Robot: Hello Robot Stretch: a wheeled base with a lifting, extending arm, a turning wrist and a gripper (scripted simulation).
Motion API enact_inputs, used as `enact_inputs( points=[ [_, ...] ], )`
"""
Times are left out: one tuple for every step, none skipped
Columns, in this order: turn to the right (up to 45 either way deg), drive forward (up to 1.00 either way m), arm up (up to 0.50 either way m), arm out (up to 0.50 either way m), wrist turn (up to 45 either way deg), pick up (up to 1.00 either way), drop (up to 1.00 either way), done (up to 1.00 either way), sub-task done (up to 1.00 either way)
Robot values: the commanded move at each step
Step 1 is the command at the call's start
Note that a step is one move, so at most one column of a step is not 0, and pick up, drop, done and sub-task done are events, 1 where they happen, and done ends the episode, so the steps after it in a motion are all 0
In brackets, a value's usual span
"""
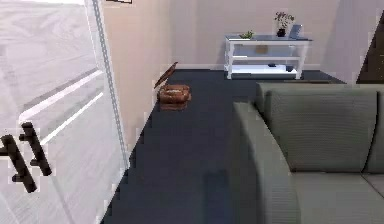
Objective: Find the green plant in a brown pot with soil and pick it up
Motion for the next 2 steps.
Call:
enact_inputs(
  points=[
    [0.0,1.0,0.0,0.0,0.0,0.0,0.0,0.0,0.0],
    [0.0,0.75,0.0,0.0,0.0,0.0,0.0,0.0,0.0]
  ],
)
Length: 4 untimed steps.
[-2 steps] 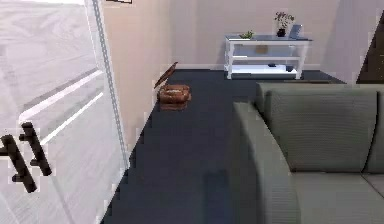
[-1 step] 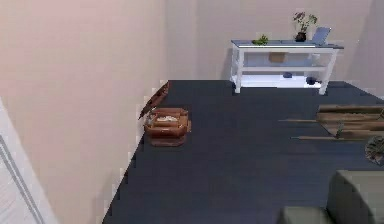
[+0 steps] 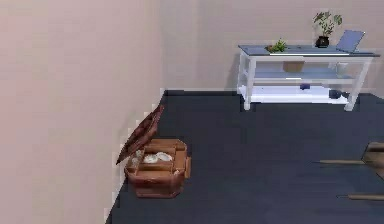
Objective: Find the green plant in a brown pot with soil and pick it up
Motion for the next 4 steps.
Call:
enact_inputs(
  points=[
    [15.0,0.0,0.0,0.0,0.0,0.0,0.0,0.0,0.0],
    [0.0,1.0,0.0,0.0,0.0,0.0,0.0,0.0,0.0],
    [3.0,0.0,0.0,0.0,0.0,0.0,0.0,0.0,0.0],
    [0.0,0.2,0.0,0.0,0.0,0.0,0.0,0.0,0.0]
  ],
)
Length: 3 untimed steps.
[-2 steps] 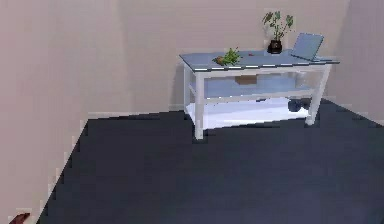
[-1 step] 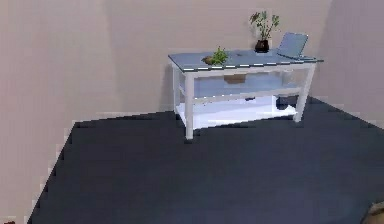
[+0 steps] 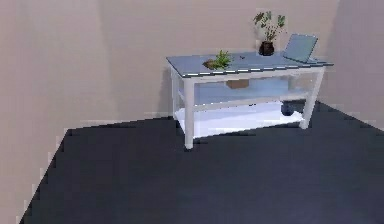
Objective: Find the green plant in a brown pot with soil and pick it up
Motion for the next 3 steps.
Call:
enact_inputs(
  points=[
    [-12.0,0.0,0.0,0.0,0.0,0.0,0.0,0.0,0.0],
    [0.0,1.0,0.0,0.0,0.0,0.0,0.0,0.0,0.0],
    [-6.0,0.0,0.0,0.0,0.0,0.0,0.0,0.0,0.0]
  ],
)
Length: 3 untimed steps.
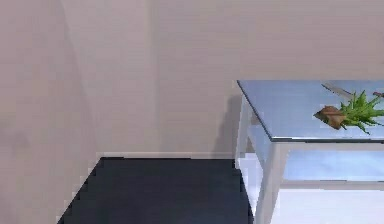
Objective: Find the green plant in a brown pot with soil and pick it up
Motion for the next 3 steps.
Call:
enact_inputs(
  points=[
    [0.0,0.25,0.0,0.0,0.0,0.0,0.0,0.0,0.0],
    [-45.0,0.0,0.0,0.0,0.0,0.0,0.0,0.0,0.0],
    [45.0,0.0,0.0,0.0,0.0,0.0,0.0,0.0,0.0]
  ],
)
